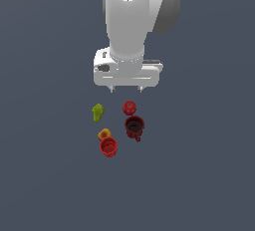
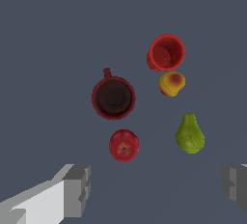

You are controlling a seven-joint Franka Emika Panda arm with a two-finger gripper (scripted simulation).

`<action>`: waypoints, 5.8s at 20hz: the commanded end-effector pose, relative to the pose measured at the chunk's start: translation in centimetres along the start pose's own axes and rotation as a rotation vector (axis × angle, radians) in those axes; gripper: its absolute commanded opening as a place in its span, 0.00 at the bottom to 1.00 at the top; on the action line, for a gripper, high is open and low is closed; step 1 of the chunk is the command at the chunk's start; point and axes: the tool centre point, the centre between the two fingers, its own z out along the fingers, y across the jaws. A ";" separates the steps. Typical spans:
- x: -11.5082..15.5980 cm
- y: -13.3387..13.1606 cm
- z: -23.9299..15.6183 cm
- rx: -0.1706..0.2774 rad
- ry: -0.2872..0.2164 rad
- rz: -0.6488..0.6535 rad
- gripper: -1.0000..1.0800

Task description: Pick up a designated object from a clutter of objects.

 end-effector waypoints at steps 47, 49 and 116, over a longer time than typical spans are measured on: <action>-3.1 13.0 17.0 0.009 0.104 -0.275 0.96; -3.5 13.6 17.8 0.006 0.108 -0.287 0.96; -6.8 13.4 11.4 -0.004 0.116 -0.311 0.00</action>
